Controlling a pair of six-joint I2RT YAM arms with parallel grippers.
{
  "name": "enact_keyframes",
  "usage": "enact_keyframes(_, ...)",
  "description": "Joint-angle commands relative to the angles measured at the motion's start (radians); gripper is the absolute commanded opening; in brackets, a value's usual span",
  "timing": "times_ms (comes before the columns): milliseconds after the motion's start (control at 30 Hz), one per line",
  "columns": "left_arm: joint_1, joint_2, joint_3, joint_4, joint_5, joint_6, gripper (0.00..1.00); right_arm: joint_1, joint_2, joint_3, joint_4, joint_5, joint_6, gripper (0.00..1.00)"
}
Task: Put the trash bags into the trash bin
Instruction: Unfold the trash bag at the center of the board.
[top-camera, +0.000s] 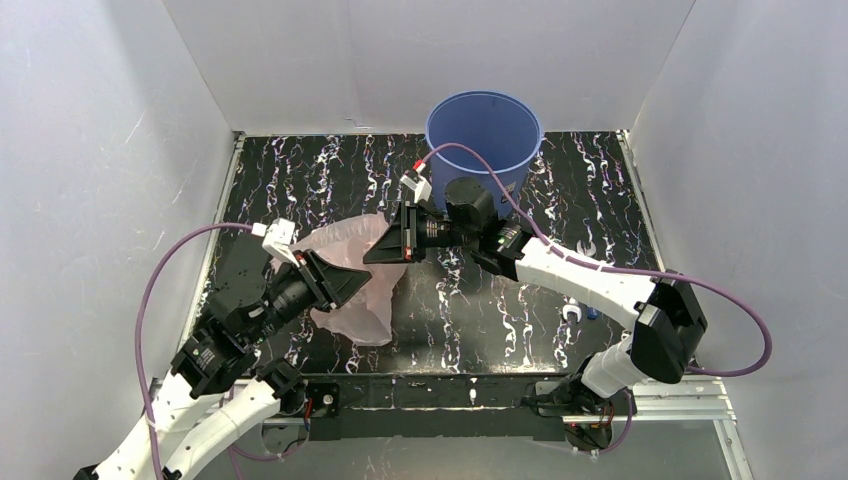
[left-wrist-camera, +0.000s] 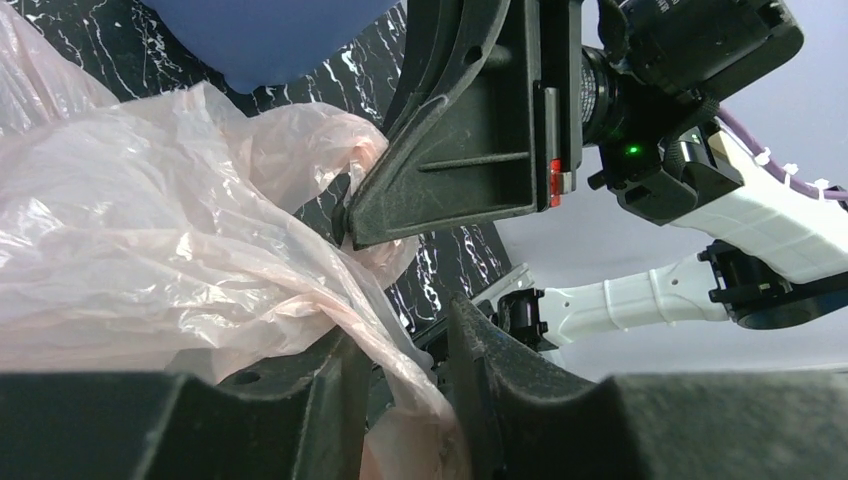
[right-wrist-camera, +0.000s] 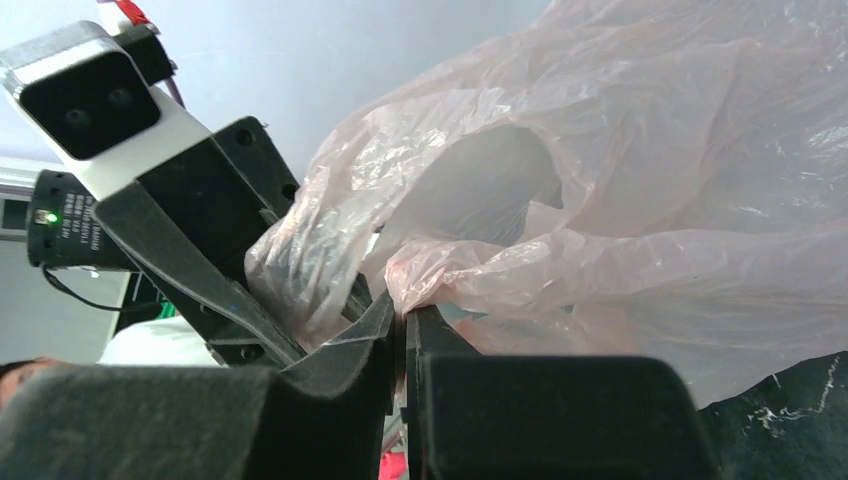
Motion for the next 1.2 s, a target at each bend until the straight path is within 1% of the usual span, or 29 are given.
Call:
enact_keyframes(0,0.000,0.023,-0.018,0.035,0.048,0.009,0.34,0.000,-0.004,-0.003,0.107,0.020,0.066,0.16)
enact_keyframes(100,0.000,0.035,-0.026,0.057,0.053,0.005,0.37,0.000,-0.003,-0.005,0.104,0.021,0.074,0.16)
enact_keyframes(133,0.001,0.035,-0.029,0.066,0.051,0.003,0.41,0.000,-0.005,-0.007,0.101,0.024,0.076,0.16)
enact_keyframes(167,0.000,0.033,-0.035,0.071,0.049,0.003,0.49,0.000,-0.008,-0.010,0.100,0.027,0.076,0.16)
enact_keyframes(200,0.000,0.031,-0.039,0.071,0.043,0.004,0.51,0.000,-0.013,-0.012,0.098,0.030,0.076,0.16)
enact_keyframes(367,0.001,0.031,-0.045,0.042,0.011,0.020,0.56,0.000,-0.025,-0.006,0.082,0.032,0.062,0.17)
enact_keyframes(500,0.001,0.062,-0.035,0.032,0.009,0.043,0.61,0.000,-0.029,0.003,0.075,0.024,0.062,0.17)
enact_keyframes(700,0.000,0.132,-0.005,0.035,0.014,0.082,0.64,0.000,-0.034,0.003,0.064,0.024,0.063,0.18)
enact_keyframes(900,0.001,0.148,-0.001,0.073,0.008,0.125,0.66,0.000,-0.031,0.011,0.049,0.025,0.063,0.18)
enact_keyframes(1067,0.001,0.167,0.012,0.078,0.043,0.173,0.65,0.000,-0.022,0.020,0.045,0.016,0.068,0.19)
enact_keyframes(1167,0.000,0.174,0.026,0.053,0.039,0.205,0.65,0.000,-0.021,0.030,0.040,0.014,0.066,0.19)
